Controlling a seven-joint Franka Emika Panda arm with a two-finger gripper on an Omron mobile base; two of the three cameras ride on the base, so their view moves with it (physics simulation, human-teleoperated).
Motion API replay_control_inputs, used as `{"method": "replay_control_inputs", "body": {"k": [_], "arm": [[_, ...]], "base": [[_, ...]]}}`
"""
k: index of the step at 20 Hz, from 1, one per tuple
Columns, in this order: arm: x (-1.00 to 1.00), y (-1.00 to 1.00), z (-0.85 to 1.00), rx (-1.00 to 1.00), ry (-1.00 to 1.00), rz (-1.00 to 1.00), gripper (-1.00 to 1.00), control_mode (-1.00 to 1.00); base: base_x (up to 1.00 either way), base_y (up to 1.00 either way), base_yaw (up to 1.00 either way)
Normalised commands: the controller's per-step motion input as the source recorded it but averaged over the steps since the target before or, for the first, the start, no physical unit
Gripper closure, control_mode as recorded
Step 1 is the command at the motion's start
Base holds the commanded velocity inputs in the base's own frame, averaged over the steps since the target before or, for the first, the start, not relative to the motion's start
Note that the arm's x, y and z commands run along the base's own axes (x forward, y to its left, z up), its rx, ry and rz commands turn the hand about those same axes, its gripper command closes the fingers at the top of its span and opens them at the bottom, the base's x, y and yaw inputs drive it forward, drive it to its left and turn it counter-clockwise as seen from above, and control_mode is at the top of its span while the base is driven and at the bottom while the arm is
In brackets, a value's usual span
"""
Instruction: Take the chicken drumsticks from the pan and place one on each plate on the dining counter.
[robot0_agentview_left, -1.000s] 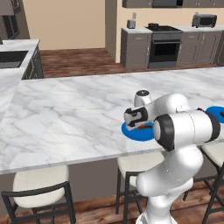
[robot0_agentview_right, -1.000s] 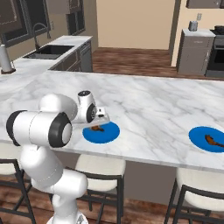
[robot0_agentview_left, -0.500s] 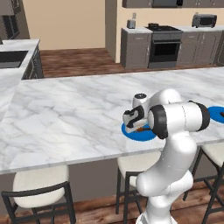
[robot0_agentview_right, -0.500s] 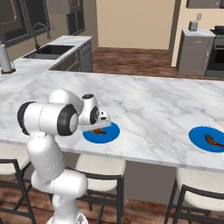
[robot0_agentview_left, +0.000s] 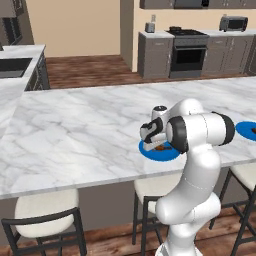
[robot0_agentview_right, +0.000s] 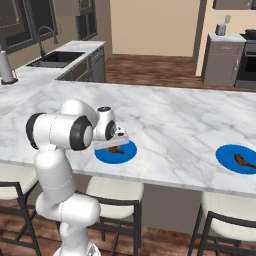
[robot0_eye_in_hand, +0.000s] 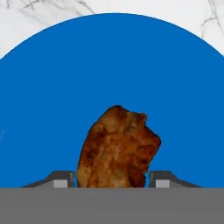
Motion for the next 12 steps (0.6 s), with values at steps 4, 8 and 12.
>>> {"method": "replay_control_inputs", "body": {"k": [4, 8, 12], "arm": [[-0.06, -0.09, 0.00, 0.05, 0.00, 0.00, -1.00, -1.00], [-0.08, -0.05, 0.06, 0.09, 0.00, 0.00, -1.00, -1.00], [-0.21, 0.00, 0.42, 0.13, -0.11, 0.06, -1.00, -1.00]], "base": [[0.00, 0.00, 0.00], [0.00, 0.00, 0.00], [0.00, 0.00, 0.00]]}}
